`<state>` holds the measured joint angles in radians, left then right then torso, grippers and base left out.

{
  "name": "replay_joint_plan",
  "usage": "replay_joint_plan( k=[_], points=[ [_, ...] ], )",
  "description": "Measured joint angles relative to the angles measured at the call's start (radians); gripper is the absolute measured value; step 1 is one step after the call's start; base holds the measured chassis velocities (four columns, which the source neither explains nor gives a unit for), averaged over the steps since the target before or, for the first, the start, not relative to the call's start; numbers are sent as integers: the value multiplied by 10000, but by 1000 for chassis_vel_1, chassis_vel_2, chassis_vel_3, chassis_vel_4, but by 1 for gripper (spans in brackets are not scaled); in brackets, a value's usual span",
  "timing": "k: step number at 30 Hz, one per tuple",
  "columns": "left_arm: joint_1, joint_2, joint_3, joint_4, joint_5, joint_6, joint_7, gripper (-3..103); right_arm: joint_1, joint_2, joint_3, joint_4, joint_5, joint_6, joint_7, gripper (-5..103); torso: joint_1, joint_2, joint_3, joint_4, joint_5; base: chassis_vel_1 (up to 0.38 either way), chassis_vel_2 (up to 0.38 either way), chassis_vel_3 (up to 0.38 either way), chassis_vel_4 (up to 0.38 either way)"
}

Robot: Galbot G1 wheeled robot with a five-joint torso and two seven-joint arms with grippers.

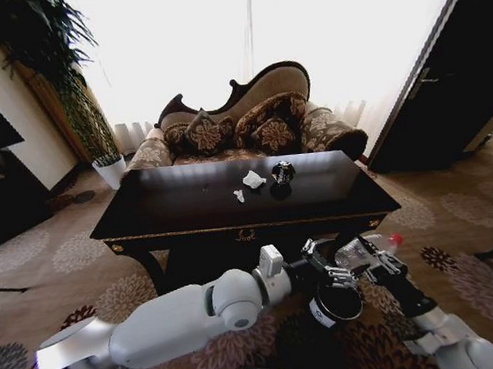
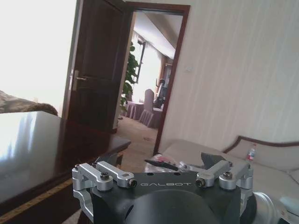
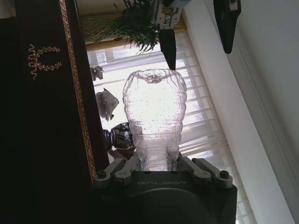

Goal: Move to the front of the table and place the trash on the table into the trash bin.

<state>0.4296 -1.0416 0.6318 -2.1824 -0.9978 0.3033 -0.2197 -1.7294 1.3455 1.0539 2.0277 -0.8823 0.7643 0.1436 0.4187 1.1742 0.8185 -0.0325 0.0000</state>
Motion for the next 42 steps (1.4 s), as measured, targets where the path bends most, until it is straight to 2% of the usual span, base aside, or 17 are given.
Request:
replay_joint_plan(
  k=[4,5,6,9,12,13,18,19,21,22,27,28,32,33,37,42],
  points=[
    [165,147,-422,-3,209,-32,-15,100,-16,26,-56,-150,302,-51,-53,23,0,0,0,1,-1,0,0,0,0],
    [451,408,-1075,-36,482,-109,-78,100,-76,67,-162,-399,850,-163,-111,23,1,0,0,0,-1,0,0,0,0],
    [1058,906,-2077,-56,787,-240,-140,100,-173,111,-338,-696,1954,-419,-305,23,0,0,0,0,-1,0,0,0,0],
    [1478,1266,-2734,-53,949,-312,-122,100,-214,136,-458,-825,2607,-601,-451,23,0,0,0,0,-2,0,0,0,0],
    [2593,2100,-4523,-232,1130,-453,148,100,-286,157,-812,-1010,3654,-946,-575,23,1,0,0,1,-2,0,0,0,0],
    [2593,2100,-4523,-232,1130,-453,148,100,-286,157,-812,-1010,3654,-946,-575,23,1,0,0,1,-2,0,0,0,0],
    [4275,3155,-6999,-259,1656,-878,339,100,-304,50,-1616,-1367,5344,-1771,-854,23,-1,0,-2,6,-2,0,0,0,0],
    [4275,3155,-6999,-259,1656,-878,339,100,-304,50,-1616,-1367,5344,-1771,-854,23,-1,0,-2,6,-2,0,0,0,0],
    [4504,3476,-7606,-42,1755,-1095,369,100,-299,73,-1879,-1596,6121,-2113,-903,23,0,0,-2,-1,-3,0,0,0,0],
    [4504,3476,-7606,-42,1755,-1095,369,100,-299,73,-1879,-1596,6121,-2113,-903,23,0,0,-2,-1,-3,0,0,0,0],
    [5470,3590,-9756,412,1455,-1337,369,100,-118,58,-2476,-1990,8160,-2958,-1049,23,1,0,-1,0,1,0,0,0,0],
    [5470,3590,-9756,412,1455,-1337,369,100,-118,58,-2476,-1990,8160,-2958,-1049,23,1,0,-1,0,1,0,0,0,0],
    [6569,3312,-11431,872,1469,-1511,657,100,47,-46,-2775,-2249,9228,-3610,-1183,23,0,0,-1,3,-4,0,0,0,0],
    [6569,3312,-11431,872,1469,-1511,657,100,47,-46,-2775,-2249,9228,-3610,-1183,23,0,0,-1,3,-4,0,0,0,0],
    [7364,3222,-12477,1257,1582,-1782,1068,100,257,-112,-3034,-2520,9977,-4150,-1260,23,0,1,0,2,0,0,0,0,0],
    [7705,3042,-13011,1562,1734,-2057,1246,100,460,-114,-3259,-2725,10730,-4620,-1267,23,0,0,-1,0,-2,0,0,0,0]
  ],
)
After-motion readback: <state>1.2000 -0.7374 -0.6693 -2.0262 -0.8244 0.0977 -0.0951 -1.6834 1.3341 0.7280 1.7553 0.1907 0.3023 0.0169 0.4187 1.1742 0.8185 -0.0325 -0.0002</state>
